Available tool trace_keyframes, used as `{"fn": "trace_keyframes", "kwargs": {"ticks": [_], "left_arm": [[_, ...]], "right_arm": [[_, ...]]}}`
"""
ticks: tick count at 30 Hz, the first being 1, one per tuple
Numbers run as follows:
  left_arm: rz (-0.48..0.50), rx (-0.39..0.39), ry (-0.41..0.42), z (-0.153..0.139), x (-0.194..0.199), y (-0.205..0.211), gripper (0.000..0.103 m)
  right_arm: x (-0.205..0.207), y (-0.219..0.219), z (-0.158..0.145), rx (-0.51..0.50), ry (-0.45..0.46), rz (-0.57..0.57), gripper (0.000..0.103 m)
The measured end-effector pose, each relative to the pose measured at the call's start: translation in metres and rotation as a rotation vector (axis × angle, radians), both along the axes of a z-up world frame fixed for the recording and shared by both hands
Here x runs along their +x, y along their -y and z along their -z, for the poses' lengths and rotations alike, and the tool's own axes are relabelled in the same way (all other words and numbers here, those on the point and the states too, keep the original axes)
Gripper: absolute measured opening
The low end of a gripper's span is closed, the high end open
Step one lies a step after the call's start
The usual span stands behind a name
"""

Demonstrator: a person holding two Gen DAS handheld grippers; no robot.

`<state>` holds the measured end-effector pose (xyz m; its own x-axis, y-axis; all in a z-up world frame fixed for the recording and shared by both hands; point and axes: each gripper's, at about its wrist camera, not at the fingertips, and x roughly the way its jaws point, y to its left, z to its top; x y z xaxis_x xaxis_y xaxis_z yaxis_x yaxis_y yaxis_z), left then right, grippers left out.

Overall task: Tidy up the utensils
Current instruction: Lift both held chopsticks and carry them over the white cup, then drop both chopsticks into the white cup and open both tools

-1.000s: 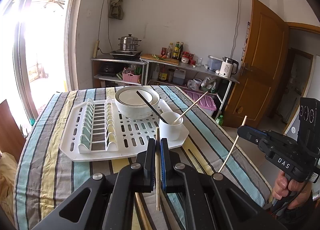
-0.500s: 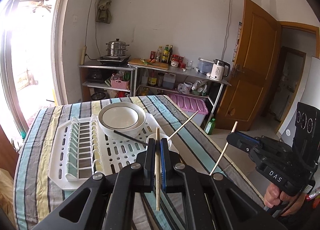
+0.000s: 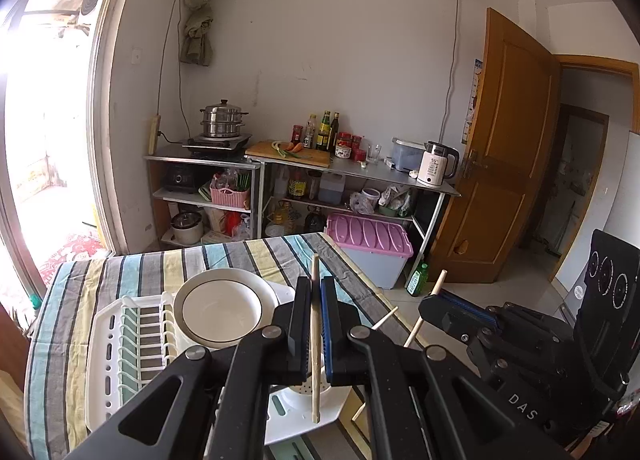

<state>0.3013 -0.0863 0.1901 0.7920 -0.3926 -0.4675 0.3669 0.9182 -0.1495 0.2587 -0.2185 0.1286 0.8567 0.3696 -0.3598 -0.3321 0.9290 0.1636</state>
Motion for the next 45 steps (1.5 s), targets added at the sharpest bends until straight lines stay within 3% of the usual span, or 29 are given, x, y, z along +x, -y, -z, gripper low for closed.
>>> {"fn": "trace_keyframes", "kwargs": {"ticks": [10, 22, 33, 41, 45], "left_arm": [[-0.011, -0.011, -0.007, 0.005, 0.041, 0.003, 0.004], [-0.022, -0.001, -0.074, 0.048, 0.062, 0.001, 0.004], [-0.044, 0.031, -0.127, 0.082, 0.060, -0.004, 0.005], [-0.060, 0.045, -0.118, 0.080, 0.051, -0.007, 0.005], [-0.068, 0.051, -0.109, 0.076, 0.041, -0.010, 0.006]], "right_arm": [[0.036, -0.007, -0.006, -0.005, 0.030, 0.011, 0.006], [0.059, -0.008, 0.026, -0.025, -0.034, 0.027, 0.006], [0.058, 0.000, 0.053, -0.038, -0.097, 0.042, 0.006], [0.054, 0.002, 0.049, -0.044, -0.113, 0.052, 0.007], [0.045, 0.004, 0.045, -0.042, -0.098, 0.053, 0.015]]}}
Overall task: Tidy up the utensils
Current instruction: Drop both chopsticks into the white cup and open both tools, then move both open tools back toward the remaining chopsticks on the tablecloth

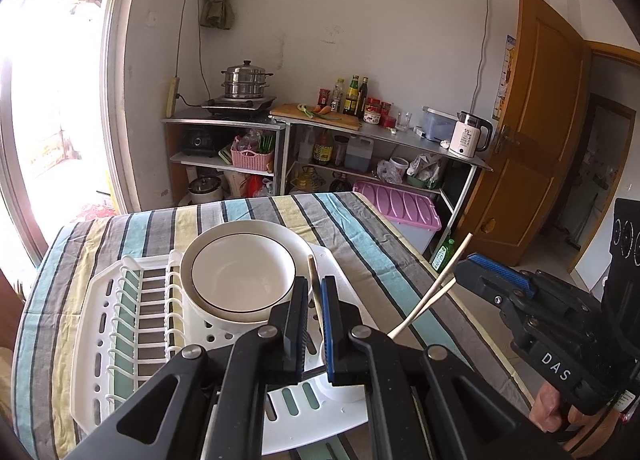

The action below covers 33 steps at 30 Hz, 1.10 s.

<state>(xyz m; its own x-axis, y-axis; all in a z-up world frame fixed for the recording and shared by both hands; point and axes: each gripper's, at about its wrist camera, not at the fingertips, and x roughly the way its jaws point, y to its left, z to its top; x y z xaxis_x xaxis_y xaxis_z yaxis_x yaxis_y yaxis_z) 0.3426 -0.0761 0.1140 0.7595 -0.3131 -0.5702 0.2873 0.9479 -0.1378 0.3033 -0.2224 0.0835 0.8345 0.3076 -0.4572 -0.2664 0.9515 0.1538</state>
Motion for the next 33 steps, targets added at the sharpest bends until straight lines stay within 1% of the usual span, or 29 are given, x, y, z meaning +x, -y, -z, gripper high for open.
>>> {"fn": "trace_keyframes", "kwargs": {"ticks": [9, 15, 18, 22, 25, 33], "left_arm": [[-0.005, 0.004, 0.048, -0.009, -0.042, -0.012, 0.007], [-0.010, 0.018, 0.089, -0.003, -0.094, -0.029, 0.007], [-0.034, 0.029, 0.090, 0.008, -0.118, -0.040, 0.007], [-0.058, 0.022, 0.055, 0.030, -0.147, -0.053, 0.008], [-0.074, 0.052, 0.036, 0.047, -0.167, -0.058, 0.008], [-0.075, 0.095, -0.029, 0.086, -0.210, -0.060, 0.008]], "right_arm": [[-0.032, 0.005, -0.006, 0.013, 0.029, -0.004, 0.015], [-0.066, 0.011, -0.002, 0.034, 0.036, -0.012, 0.016], [-0.086, 0.012, 0.004, 0.041, 0.031, -0.009, 0.017], [-0.111, 0.010, 0.017, 0.041, 0.012, -0.019, 0.018], [-0.129, 0.007, 0.028, 0.036, -0.009, -0.033, 0.018], [-0.164, 0.001, 0.058, 0.042, -0.088, -0.045, 0.018]]}}
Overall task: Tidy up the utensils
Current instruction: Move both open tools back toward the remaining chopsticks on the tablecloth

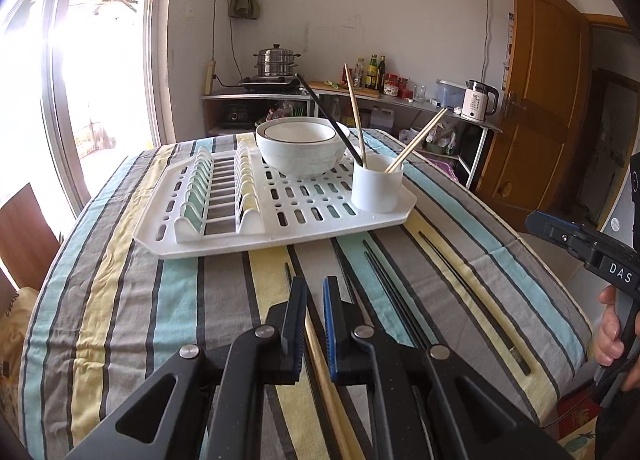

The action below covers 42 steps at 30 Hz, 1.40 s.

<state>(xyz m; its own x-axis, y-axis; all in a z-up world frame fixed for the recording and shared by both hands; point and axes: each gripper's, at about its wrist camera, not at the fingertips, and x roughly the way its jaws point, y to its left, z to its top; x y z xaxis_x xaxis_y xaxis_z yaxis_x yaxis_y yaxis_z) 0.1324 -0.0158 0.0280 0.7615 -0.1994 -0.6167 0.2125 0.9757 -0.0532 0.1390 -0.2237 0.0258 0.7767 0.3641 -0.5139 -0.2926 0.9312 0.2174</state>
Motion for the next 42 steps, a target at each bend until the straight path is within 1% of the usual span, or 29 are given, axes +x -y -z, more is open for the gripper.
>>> {"fn": "trace_keyframes", "kwargs": {"ticks": [7, 15, 28, 33, 39, 42], "left_arm": [[-0.026, -0.003, -0.048, 0.018, 0.001, -0.014, 0.016], [-0.033, 0.006, -0.097, 0.028, 0.019, -0.019, 0.018], [-0.017, 0.009, -0.196, 0.045, 0.081, -0.024, 0.018], [-0.003, 0.020, -0.235, 0.054, 0.103, -0.018, 0.018], [0.007, 0.053, -0.268, 0.065, 0.117, -0.008, 0.018], [0.010, 0.086, -0.255, 0.066, 0.118, -0.003, 0.019]], "right_arm": [[-0.008, -0.007, 0.010, 0.000, -0.031, -0.017, 0.018], [0.000, -0.019, 0.020, -0.013, -0.063, -0.040, 0.018], [0.036, -0.050, 0.037, -0.058, -0.167, -0.043, 0.018], [0.053, -0.066, 0.048, -0.084, -0.210, -0.055, 0.018], [0.071, -0.076, 0.060, -0.103, -0.253, -0.055, 0.018], [0.079, -0.081, 0.066, -0.121, -0.270, -0.054, 0.018]]}}
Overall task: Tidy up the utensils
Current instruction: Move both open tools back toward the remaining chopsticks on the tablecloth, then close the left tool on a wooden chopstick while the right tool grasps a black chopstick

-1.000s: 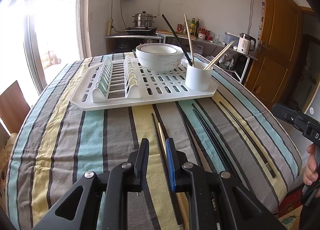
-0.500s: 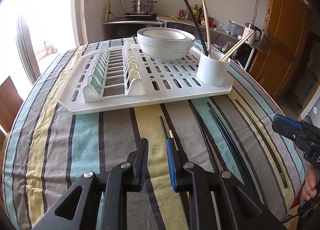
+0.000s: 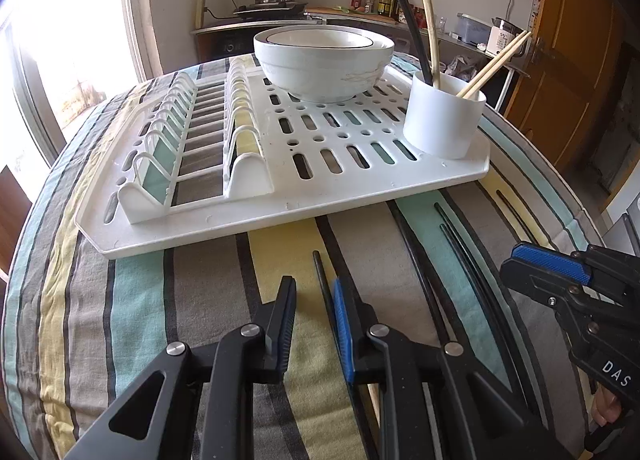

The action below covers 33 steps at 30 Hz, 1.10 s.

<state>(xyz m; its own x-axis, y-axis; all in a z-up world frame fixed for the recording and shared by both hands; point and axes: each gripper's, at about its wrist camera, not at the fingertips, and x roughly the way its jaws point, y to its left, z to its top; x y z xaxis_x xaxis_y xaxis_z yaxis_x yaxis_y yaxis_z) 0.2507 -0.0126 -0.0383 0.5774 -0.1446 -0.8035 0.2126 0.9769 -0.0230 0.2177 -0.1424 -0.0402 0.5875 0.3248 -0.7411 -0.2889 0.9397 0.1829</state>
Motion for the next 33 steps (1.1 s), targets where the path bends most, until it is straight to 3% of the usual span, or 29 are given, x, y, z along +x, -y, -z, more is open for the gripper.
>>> {"fn": "trace_keyframes", "kwargs": {"ticks": [13, 22, 29, 33], "left_arm": [[-0.043, 0.031, 0.022, 0.001, -0.004, -0.011, 0.019], [-0.084, 0.016, -0.015, -0.002, -0.012, -0.019, 0.019], [-0.092, 0.081, 0.008, 0.000, -0.013, -0.005, 0.021], [-0.095, 0.076, 0.018, 0.000, -0.014, -0.006, 0.020]], "right_arm": [[0.014, -0.013, 0.013, -0.095, -0.025, -0.022, 0.018], [0.023, -0.009, 0.013, -0.171, -0.040, 0.014, 0.018], [0.027, -0.014, 0.012, -0.191, -0.053, 0.024, 0.018], [0.028, -0.012, 0.013, -0.177, -0.056, 0.022, 0.011]]}}
